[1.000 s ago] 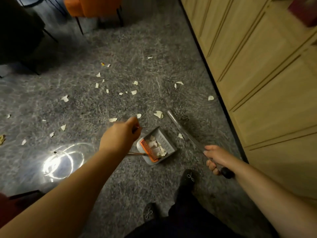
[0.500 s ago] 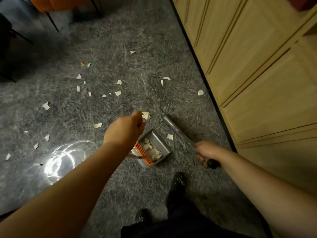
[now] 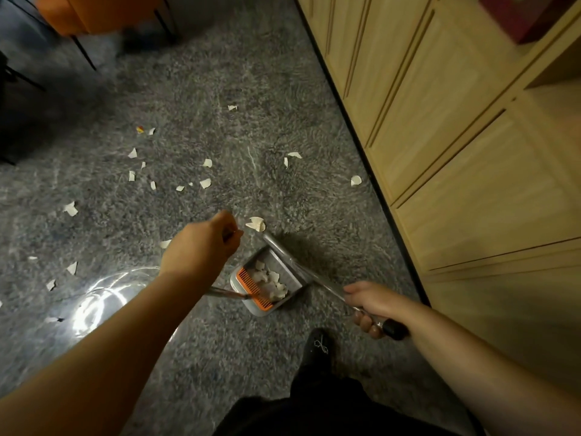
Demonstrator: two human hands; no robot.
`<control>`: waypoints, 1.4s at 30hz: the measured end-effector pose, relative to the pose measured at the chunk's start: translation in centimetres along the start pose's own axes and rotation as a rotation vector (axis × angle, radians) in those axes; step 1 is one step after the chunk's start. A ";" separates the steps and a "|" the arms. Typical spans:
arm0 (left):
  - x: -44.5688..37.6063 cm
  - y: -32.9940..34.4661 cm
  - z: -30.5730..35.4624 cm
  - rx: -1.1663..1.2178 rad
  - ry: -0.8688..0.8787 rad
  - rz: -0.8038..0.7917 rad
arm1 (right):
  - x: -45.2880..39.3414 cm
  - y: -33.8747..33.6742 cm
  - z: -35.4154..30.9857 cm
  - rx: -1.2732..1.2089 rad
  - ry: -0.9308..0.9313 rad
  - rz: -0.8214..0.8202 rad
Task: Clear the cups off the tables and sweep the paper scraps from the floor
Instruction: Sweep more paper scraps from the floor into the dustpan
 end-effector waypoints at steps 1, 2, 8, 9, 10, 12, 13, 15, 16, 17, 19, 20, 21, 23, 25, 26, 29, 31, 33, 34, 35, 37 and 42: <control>-0.2 -0.3 0.3 0.008 -0.002 0.005 | 0.1 -0.5 -0.4 -0.008 -0.010 0.025; -0.5 -0.5 0.6 0.019 -0.001 0.011 | 0.1 -1.1 -0.7 -0.021 -0.022 0.054; -3.0 -2.1 3.6 0.071 0.053 0.053 | -0.5 -4.8 -3.1 -0.122 -0.072 0.205; -3.7 -2.2 4.1 0.082 0.066 0.052 | -0.7 -5.6 -3.5 -0.126 -0.078 0.220; -4.5 -2.2 4.7 0.094 0.076 0.051 | -1.0 -6.4 -4.0 -0.122 -0.085 0.236; -6.2 -2.3 5.8 0.126 0.089 0.053 | -1.7 -8.1 -5.1 -0.099 -0.097 0.279; -7.1 -2.4 6.4 0.144 0.100 0.055 | -2.0 -8.8 -5.6 -0.098 -0.097 0.296; -9.1 -2.3 7.9 0.159 0.134 0.036 | -2.5 -10.1 -6.6 -0.139 -0.089 0.322; -10.2 -2.1 8.8 0.149 0.146 0.020 | -2.7 -10.7 -7.3 -0.153 -0.094 0.328; -11.3 -2.1 9.6 0.134 0.152 0.009 | -2.9 -11.2 -8.0 -0.153 -0.111 0.332; -13.6 -2.2 11.2 0.113 0.162 0.001 | -3.4 -12.5 -9.6 -0.145 -0.138 0.351; -14.6 -2.2 12.0 0.111 0.172 -0.008 | -3.6 -13.1 -10.2 -0.156 -0.138 0.368; -15.5 -2.3 12.8 0.112 0.187 -0.017 | -4.0 -13.6 -10.6 -0.171 -0.136 0.383; -16.9 -2.4 14.4 0.105 0.228 -0.024 | -4.6 -14.6 -11.6 -0.189 -0.146 0.412; -18.3 -2.2 16.0 0.069 0.266 -0.016 | -5.4 -15.7 -12.4 -0.232 -0.146 0.429; -18.6 -2.1 16.5 0.055 0.275 -0.014 | -5.6 -15.9 -12.7 -0.240 -0.150 0.434; -20.3 -1.3 18.4 0.042 0.284 -0.044 | -6.7 -17.6 -14.4 -0.233 -0.189 0.456; -21.7 -0.5 19.9 0.020 0.283 -0.071 | -7.9 -19.3 -15.6 -0.216 -0.201 0.471; -23.3 0.1 21.3 0.000 0.270 -0.078 | -9.3 -21.3 -16.9 -0.187 -0.213 0.471; -24.0 0.3 22.0 -0.005 0.264 -0.075 | -10.1 -22.2 -17.5 -0.169 -0.217 0.460; -24.7 0.4 22.7 -0.007 0.259 -0.070 | -10.9 -23.2 -18.0 -0.158 -0.217 0.448; -25.9 0.6 24.2 -0.020 0.258 -0.054 | -12.5 -25.1 -18.9 -0.170 -0.207 0.429; -28.3 1.1 26.4 -0.075 0.239 -0.044 | -16.9 -29.9 -20.8 -0.126 -0.168 0.362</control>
Point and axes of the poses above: each hand's wrist, its own x-axis away from the middle knuckle, its own y-axis out of the palm, z = x × y, the point moved 9 cm from there along -x, towards the middle knuckle, and after that the axes turned 15 degrees about -y, right-handed, at the moved point
